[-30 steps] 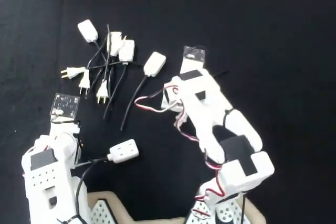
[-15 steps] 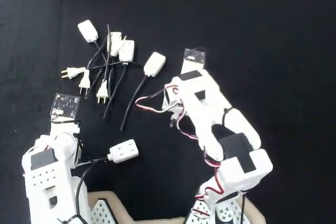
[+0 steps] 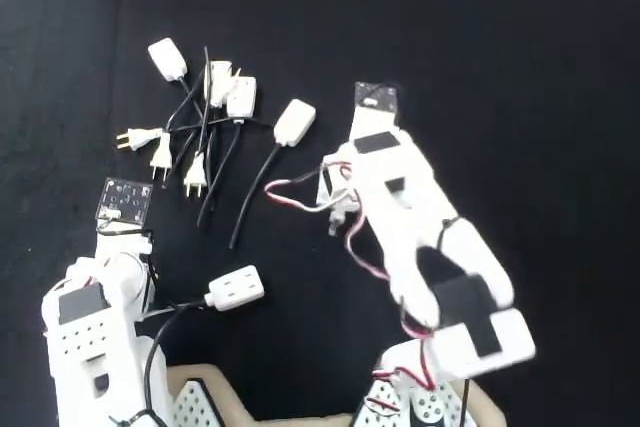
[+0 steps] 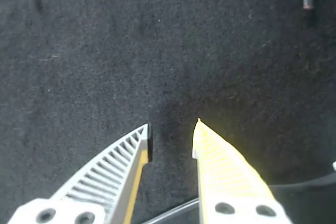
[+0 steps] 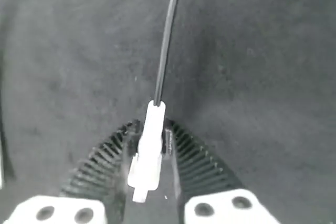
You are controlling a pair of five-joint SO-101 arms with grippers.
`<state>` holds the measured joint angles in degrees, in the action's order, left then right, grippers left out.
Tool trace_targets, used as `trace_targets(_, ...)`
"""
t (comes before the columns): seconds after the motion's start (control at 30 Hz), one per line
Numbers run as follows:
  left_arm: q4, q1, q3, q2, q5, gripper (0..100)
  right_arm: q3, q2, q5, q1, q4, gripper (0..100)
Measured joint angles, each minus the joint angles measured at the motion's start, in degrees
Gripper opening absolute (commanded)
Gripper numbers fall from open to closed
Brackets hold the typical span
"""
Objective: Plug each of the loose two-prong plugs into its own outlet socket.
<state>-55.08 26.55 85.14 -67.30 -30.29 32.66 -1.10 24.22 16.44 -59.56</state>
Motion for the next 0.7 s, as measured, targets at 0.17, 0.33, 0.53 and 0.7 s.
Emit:
trace_targets(0.17, 0.00, 0.00, 0.00, 0.00, 0.00, 14, 8.26, -11.16, -3.96, 0.26, 3.16, 1.2)
trace_targets(0.33, -0.35, -1.32, 0.00, 0.00, 0.00, 14, 19.69, -24.09, -4.66, 4.22, 13.10, 1.2)
trace_targets(0.53, -4.31, -11.78, -1.85, 0.00, 0.00, 15, 28.92, -39.65, -4.66, 0.70, 20.31, 1.2)
trace_targets(0.7, -9.85, -21.01, -8.00, 0.00, 0.00, 15, 32.97, -47.91, -6.15, -5.63, 20.84, 1.2)
